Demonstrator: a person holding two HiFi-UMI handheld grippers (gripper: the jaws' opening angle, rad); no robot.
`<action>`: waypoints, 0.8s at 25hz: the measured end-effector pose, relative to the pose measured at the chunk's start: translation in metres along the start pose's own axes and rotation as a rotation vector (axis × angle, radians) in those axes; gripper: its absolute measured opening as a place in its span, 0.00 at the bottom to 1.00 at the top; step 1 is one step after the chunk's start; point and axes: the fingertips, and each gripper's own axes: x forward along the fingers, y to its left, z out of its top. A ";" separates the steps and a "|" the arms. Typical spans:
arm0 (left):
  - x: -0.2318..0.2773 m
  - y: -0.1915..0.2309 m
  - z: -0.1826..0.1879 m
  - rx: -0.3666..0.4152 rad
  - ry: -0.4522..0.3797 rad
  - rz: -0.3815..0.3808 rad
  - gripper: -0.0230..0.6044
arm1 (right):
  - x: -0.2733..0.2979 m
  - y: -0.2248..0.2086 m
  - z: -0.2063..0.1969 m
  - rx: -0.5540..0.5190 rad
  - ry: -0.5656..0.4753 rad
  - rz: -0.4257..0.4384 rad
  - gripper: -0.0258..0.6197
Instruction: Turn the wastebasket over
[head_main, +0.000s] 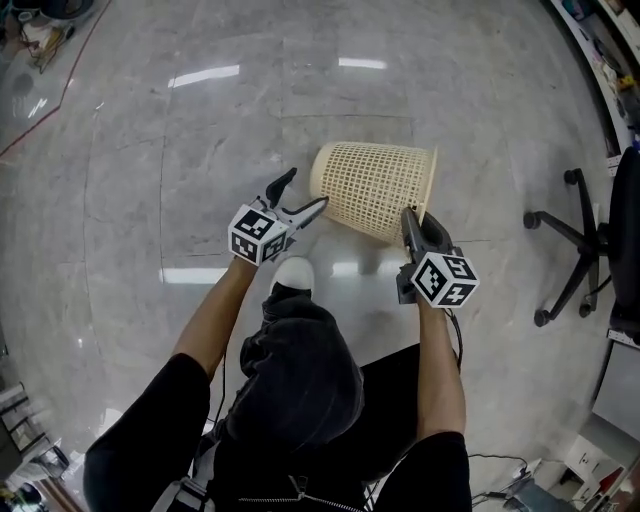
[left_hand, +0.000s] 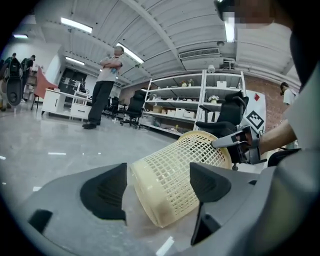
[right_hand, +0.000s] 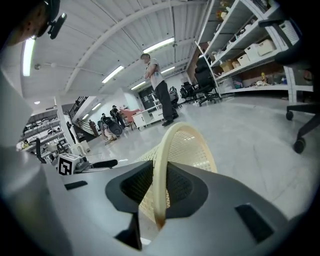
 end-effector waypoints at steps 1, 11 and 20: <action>0.006 0.001 -0.006 -0.021 0.001 -0.014 0.66 | -0.002 -0.005 -0.003 -0.001 0.008 -0.017 0.13; 0.050 -0.033 -0.055 -0.150 0.090 -0.182 0.73 | -0.019 -0.035 -0.021 -0.094 0.056 -0.135 0.20; 0.061 -0.040 -0.054 -0.139 0.101 -0.192 0.73 | -0.047 -0.041 -0.004 -0.383 0.134 -0.383 0.24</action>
